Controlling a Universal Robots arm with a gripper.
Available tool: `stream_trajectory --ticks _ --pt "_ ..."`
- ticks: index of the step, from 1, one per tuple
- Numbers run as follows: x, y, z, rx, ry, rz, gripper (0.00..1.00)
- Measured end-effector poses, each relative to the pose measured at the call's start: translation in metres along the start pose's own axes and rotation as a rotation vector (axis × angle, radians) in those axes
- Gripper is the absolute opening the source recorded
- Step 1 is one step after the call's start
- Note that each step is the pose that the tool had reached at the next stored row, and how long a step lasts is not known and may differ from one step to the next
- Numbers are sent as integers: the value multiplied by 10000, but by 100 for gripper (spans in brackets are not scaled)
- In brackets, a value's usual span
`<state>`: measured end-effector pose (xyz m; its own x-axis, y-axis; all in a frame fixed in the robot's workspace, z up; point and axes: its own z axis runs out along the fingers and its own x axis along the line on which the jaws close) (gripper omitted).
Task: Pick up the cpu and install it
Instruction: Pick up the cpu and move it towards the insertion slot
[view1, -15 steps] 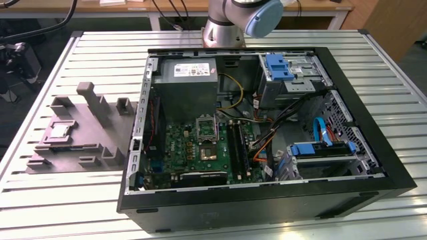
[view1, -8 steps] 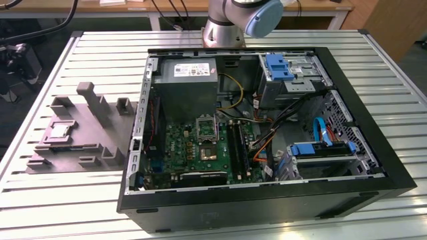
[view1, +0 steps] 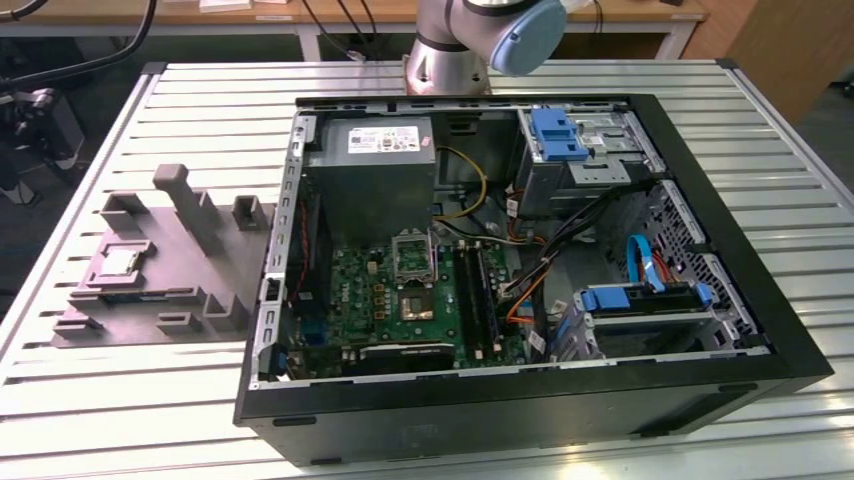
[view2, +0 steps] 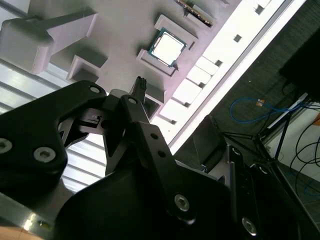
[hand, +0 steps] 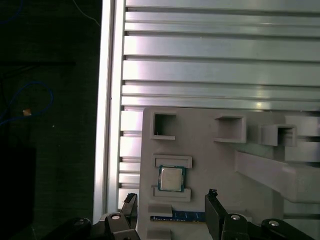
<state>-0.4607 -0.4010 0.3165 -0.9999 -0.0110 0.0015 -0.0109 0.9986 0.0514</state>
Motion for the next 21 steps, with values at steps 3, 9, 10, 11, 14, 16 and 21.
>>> stream_trajectory --ticks 3,9,10,11,14,16,21 --pt "0 -1 19 0 0 0 65" --pt "0 -2 35 -1 -1 0 65" --pt "0 -2 39 -1 0 0 65" --pt "0 -2 43 0 0 0 65" --pt "0 -3 56 0 0 0 65" --pt "0 -3 60 1 1 0 65" --pt "0 -4 70 0 0 0 65"
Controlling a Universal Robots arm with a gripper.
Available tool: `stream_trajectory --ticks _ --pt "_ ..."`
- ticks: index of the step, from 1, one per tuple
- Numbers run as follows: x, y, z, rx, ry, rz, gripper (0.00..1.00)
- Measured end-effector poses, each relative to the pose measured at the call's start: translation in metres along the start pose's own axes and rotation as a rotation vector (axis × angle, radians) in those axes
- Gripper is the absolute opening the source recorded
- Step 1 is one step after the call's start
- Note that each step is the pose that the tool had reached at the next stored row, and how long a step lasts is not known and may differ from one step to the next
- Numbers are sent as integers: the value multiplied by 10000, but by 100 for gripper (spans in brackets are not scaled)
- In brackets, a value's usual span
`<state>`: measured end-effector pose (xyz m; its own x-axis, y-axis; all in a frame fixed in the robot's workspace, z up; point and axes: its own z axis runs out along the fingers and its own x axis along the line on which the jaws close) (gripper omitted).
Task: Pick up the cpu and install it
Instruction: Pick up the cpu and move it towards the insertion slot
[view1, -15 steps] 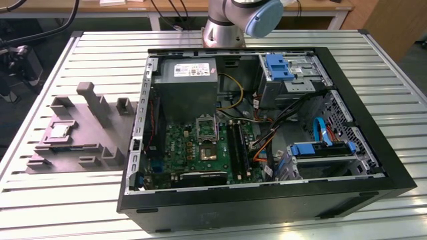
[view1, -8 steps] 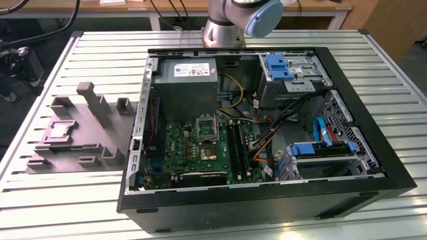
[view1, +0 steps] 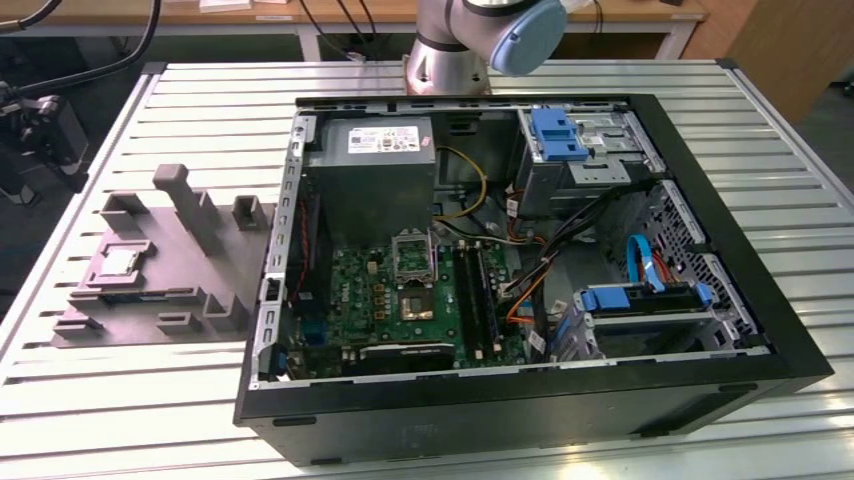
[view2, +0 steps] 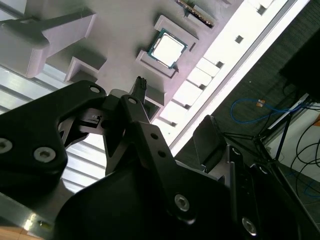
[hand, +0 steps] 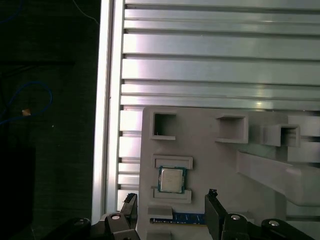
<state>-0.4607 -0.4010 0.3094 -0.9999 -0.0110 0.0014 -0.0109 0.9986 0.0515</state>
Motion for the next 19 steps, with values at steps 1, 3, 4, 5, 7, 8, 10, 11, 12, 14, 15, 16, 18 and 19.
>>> stream_trajectory --ticks 1,3,4,5,7,8,10,11,12,14,15,16,18,19 --pt "0 0 3 0 0 0 65" --pt "0 0 7 0 1 0 65" --pt "0 0 9 0 1 0 65" --pt "0 -1 12 0 1 0 65" --pt "0 -1 16 0 1 0 65" --pt "0 -1 17 0 1 0 65" --pt "0 -1 21 0 0 0 65" --pt "0 -1 23 0 0 0 65" --pt "0 -1 25 0 0 0 65" --pt "0 -2 29 0 0 0 65" --pt "0 -2 31 0 0 0 65" --pt "0 -2 34 0 0 0 65" --pt "0 -2 40 0 0 0 65" --pt "0 -2 43 0 0 0 65"
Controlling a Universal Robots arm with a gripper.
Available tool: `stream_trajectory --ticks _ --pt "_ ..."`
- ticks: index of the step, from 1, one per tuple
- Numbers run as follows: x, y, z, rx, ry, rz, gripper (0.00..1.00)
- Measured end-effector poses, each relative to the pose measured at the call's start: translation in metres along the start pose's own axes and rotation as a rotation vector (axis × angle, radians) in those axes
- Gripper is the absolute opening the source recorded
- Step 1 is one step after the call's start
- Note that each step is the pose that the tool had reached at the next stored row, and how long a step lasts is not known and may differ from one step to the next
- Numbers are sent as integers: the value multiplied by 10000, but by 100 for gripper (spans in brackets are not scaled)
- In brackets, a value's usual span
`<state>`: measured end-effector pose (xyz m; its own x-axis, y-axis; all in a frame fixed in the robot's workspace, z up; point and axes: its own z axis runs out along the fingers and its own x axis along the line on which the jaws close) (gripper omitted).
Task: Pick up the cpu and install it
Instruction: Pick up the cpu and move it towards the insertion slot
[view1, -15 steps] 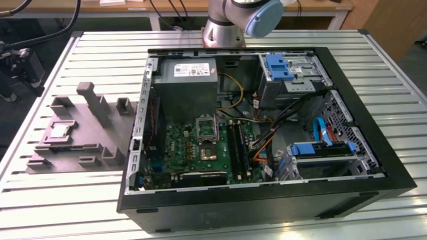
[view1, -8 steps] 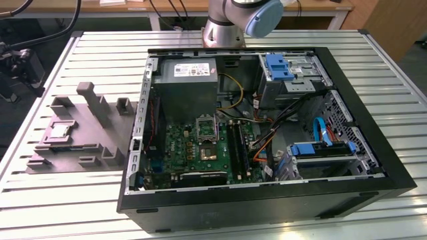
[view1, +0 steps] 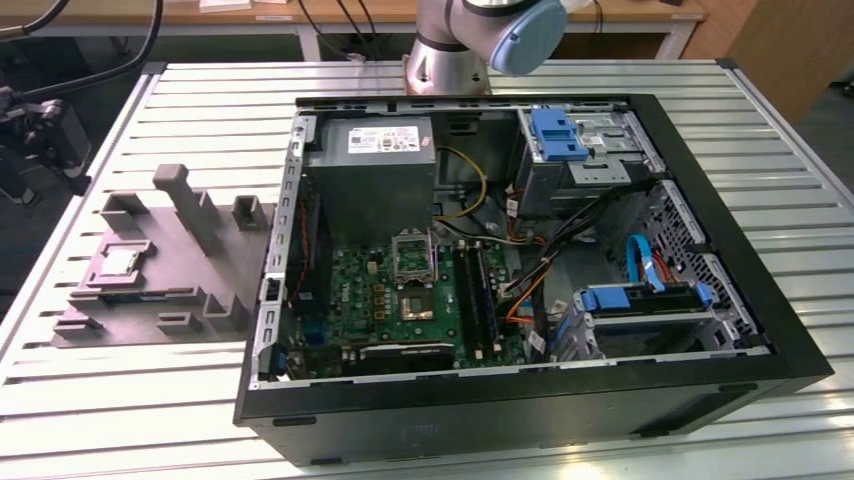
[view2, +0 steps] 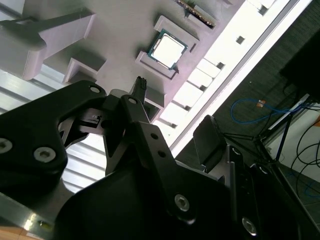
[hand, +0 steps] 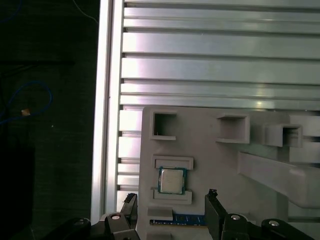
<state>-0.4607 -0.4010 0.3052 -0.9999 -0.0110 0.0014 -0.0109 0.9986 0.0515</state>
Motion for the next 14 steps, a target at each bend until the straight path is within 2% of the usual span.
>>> stream_trajectory --ticks 5,14 --pt "0 -11 22 0 0 0 65" --pt "0 -56 104 -1 -5 53 65"
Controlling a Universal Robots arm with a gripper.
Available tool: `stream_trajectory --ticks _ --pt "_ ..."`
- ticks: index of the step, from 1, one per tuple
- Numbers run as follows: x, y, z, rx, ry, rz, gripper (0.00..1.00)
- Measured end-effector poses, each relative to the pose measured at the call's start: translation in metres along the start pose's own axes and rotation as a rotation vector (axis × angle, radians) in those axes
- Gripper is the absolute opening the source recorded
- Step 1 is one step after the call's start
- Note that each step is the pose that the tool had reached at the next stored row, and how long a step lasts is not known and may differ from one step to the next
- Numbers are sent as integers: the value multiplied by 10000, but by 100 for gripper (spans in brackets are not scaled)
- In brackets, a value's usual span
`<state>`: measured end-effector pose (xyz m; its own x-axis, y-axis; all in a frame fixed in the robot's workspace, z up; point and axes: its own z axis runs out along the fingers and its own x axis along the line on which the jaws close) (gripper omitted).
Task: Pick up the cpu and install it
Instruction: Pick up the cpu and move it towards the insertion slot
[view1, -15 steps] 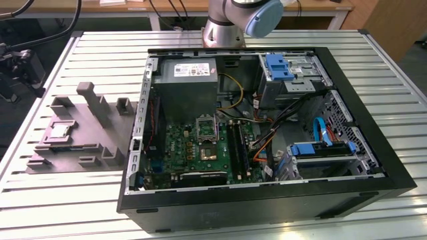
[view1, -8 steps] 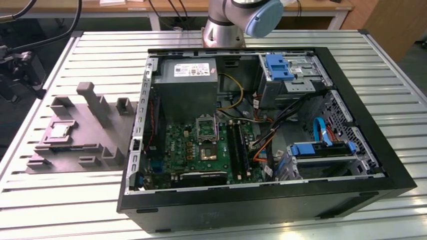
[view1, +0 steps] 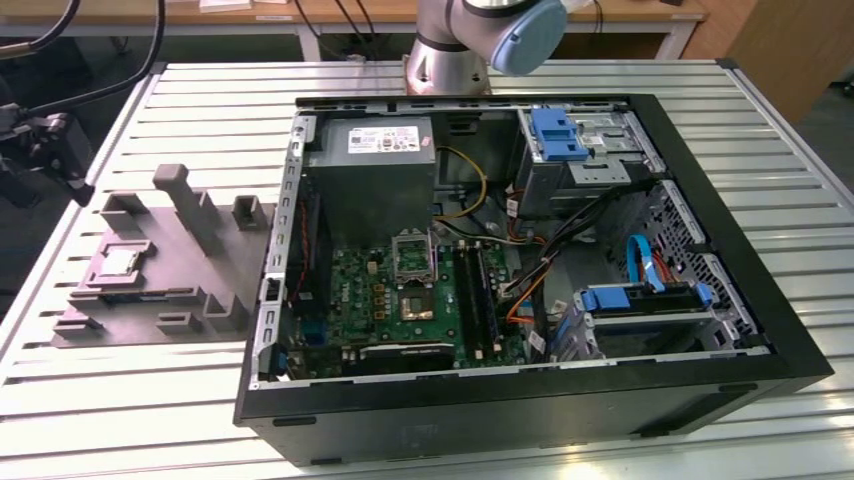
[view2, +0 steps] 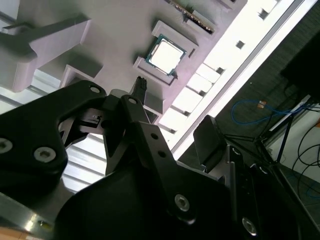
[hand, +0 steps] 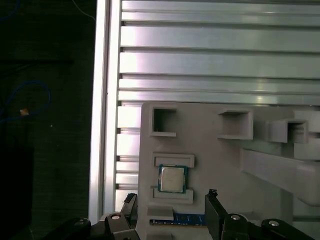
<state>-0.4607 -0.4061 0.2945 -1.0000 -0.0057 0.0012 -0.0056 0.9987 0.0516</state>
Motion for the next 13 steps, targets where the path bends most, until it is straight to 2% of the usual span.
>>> stream_trajectory --ticks 6,13 --pt "0 -4 57 1 2 11 65" --pt "0 -5 70 2 2 11 65"
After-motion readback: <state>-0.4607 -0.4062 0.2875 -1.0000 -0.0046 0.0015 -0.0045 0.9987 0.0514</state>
